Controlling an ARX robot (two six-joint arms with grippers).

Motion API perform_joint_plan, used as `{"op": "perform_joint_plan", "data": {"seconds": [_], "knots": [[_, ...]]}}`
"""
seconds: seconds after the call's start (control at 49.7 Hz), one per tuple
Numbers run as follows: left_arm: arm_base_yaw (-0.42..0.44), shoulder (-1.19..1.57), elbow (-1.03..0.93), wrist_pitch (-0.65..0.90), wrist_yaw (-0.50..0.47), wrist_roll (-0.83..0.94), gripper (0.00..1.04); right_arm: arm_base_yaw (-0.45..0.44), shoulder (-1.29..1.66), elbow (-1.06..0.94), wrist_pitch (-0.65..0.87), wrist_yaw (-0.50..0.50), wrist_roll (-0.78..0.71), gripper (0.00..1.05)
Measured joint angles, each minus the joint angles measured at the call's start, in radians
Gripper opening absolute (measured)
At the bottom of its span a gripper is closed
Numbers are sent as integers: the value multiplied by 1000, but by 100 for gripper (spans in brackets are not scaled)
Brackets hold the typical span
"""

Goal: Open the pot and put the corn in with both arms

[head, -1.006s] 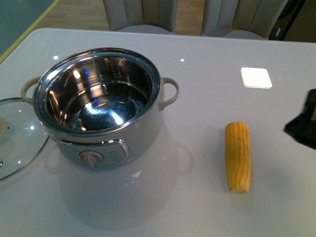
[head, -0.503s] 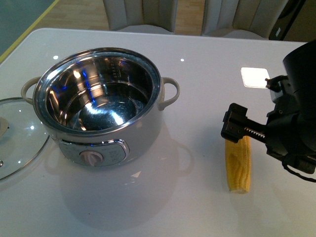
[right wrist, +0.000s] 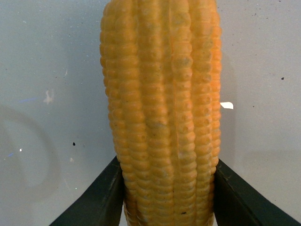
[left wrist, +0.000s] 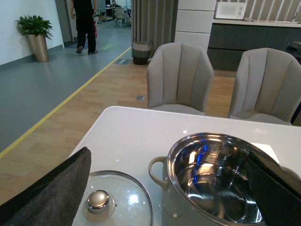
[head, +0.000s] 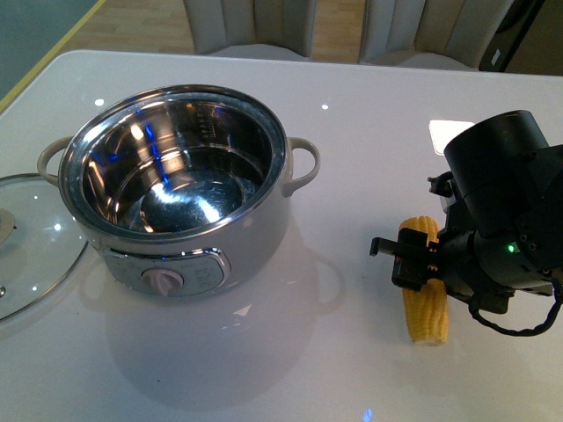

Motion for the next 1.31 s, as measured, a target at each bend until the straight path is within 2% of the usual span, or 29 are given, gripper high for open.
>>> {"op": "perform_joint_plan", "data": {"seconds": [0.141,0.262,0.402,0.624,0.785,1.006,1.308], "knots": [[0,0,0,0,0,0,98,3,-27,-35,48,12,13,29],[0,0,0,0,0,0,98,3,-108,-91,141,18,41,23],[0,0,0,0,0,0,98,-2,-199,-132,202,-15,87,21],[0,0,0,0,0,0,98,26,-341,-157,205,-23,125,19],[0,0,0,0,0,0,98,111,-420,-78,172,-26,183,18],[0,0,0,0,0,0,98,236,-389,81,123,-61,283,16],[0,0,0,0,0,0,98,327,-225,279,64,-113,405,15]]}}
